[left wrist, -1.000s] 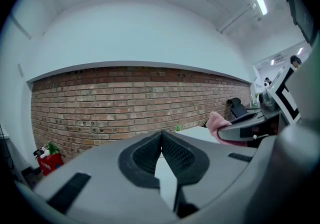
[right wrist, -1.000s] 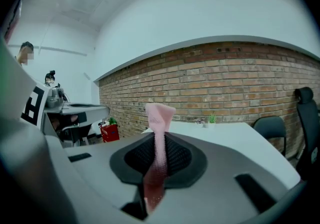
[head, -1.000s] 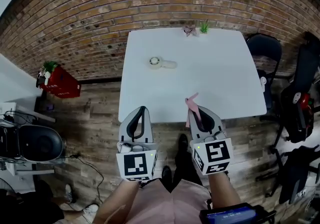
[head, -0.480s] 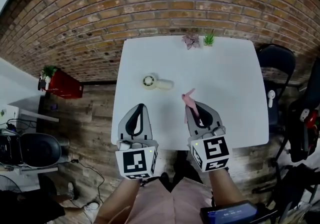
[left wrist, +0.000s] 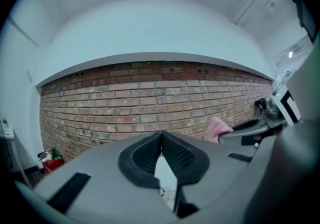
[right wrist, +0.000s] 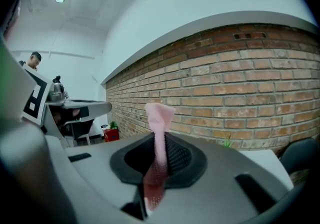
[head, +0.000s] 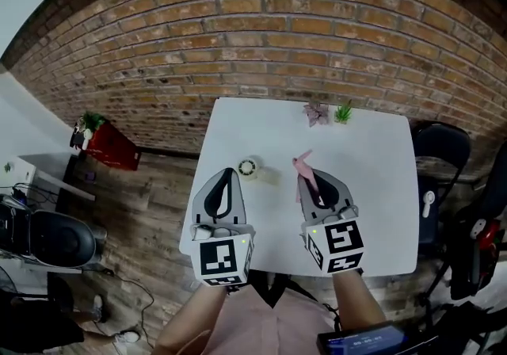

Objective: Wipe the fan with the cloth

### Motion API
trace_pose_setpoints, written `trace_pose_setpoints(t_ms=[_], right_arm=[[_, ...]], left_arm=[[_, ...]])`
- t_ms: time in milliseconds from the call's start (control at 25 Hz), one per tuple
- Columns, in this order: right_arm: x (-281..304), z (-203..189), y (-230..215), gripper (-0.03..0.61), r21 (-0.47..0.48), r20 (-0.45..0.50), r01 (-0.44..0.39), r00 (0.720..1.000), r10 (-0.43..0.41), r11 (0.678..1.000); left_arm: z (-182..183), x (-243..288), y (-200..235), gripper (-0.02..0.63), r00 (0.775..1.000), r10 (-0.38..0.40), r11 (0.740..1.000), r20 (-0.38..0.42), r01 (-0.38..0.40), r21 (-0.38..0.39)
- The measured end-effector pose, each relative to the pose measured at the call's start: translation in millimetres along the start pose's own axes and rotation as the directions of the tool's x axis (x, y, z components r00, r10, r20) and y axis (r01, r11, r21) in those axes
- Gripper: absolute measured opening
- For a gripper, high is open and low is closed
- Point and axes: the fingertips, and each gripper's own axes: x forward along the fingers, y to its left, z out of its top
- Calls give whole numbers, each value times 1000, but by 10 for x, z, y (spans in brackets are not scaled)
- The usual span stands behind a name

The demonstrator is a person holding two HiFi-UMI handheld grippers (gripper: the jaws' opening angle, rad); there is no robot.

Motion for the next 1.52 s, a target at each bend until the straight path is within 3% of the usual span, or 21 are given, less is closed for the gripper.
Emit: trace_pose_setpoints(t_ms=[320, 680, 1080, 1520], right_arm=[[321, -41, 30, 40, -23, -50, 0, 999, -1, 1000], [810, -542, -93, 40, 7, -189, 32, 982, -30, 999], [1141, -1480, -179, 40, 51, -399, -4, 917, 24, 999], [1253, -1949, 20, 40, 73, -518, -79, 849, 106, 994]], left_arm=[[-182, 159, 300, 12, 999, 17, 999, -36, -18, -31], [-885, 614, 517, 11, 983, -43, 995, -180, 25, -100], [-1857, 927, 508, 11, 933, -107, 972, -343, 26, -234], [-2287, 1112, 437, 11, 917, -142, 951, -373, 22, -308]])
